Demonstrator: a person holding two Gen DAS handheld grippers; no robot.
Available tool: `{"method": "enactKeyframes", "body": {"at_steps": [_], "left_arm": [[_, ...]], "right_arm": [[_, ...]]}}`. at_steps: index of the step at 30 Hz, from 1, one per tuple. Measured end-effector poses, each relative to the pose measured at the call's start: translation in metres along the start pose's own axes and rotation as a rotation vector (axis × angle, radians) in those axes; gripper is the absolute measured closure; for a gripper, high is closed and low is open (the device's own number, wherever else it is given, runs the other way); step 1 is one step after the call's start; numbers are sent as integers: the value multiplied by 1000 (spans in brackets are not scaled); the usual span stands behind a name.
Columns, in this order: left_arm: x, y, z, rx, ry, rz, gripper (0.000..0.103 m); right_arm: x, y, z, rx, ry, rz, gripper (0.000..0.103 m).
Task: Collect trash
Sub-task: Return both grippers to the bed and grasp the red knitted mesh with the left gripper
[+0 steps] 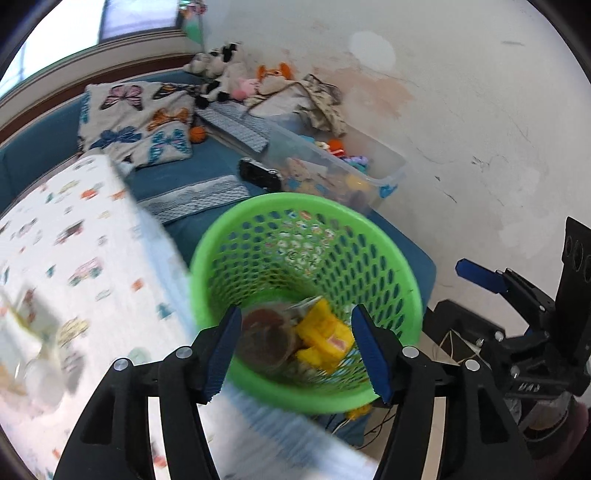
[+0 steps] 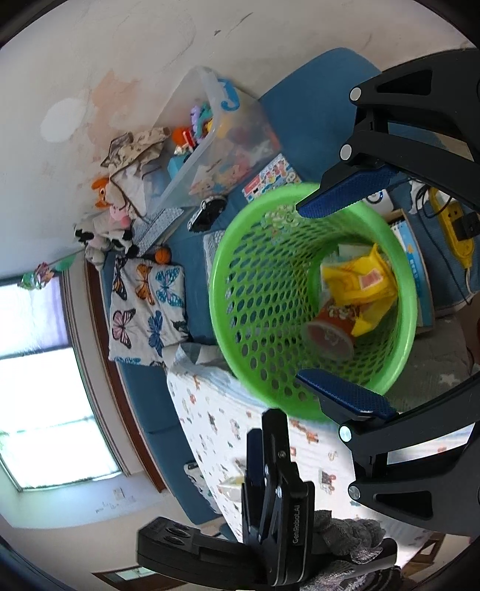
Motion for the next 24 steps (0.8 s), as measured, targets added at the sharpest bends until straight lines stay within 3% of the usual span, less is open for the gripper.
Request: {"method": "enactKeyframes", "body": {"at_steps": [12, 21, 24], "left_arm": [[-36, -67, 94, 133, -166, -71, 43], [-59, -121, 173, 277, -304, -134, 43], [-65, -136, 207, 317, -394, -147, 43]], "right_arm": [[14, 18, 74, 108, -93, 10, 20], [25, 36, 136, 199, -169, 21, 20], [30, 40, 154, 223, -190, 19, 20]]}}
Point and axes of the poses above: each gripper's, at about its wrist camera, not at the fingertips, and y roughly the way its jaws point, z to its left, x to its top, the point moved 3 cm from there along y, roughly the way its jaws point, and after that the axes turned 6 degrees about -y, right-handed, at the moved point
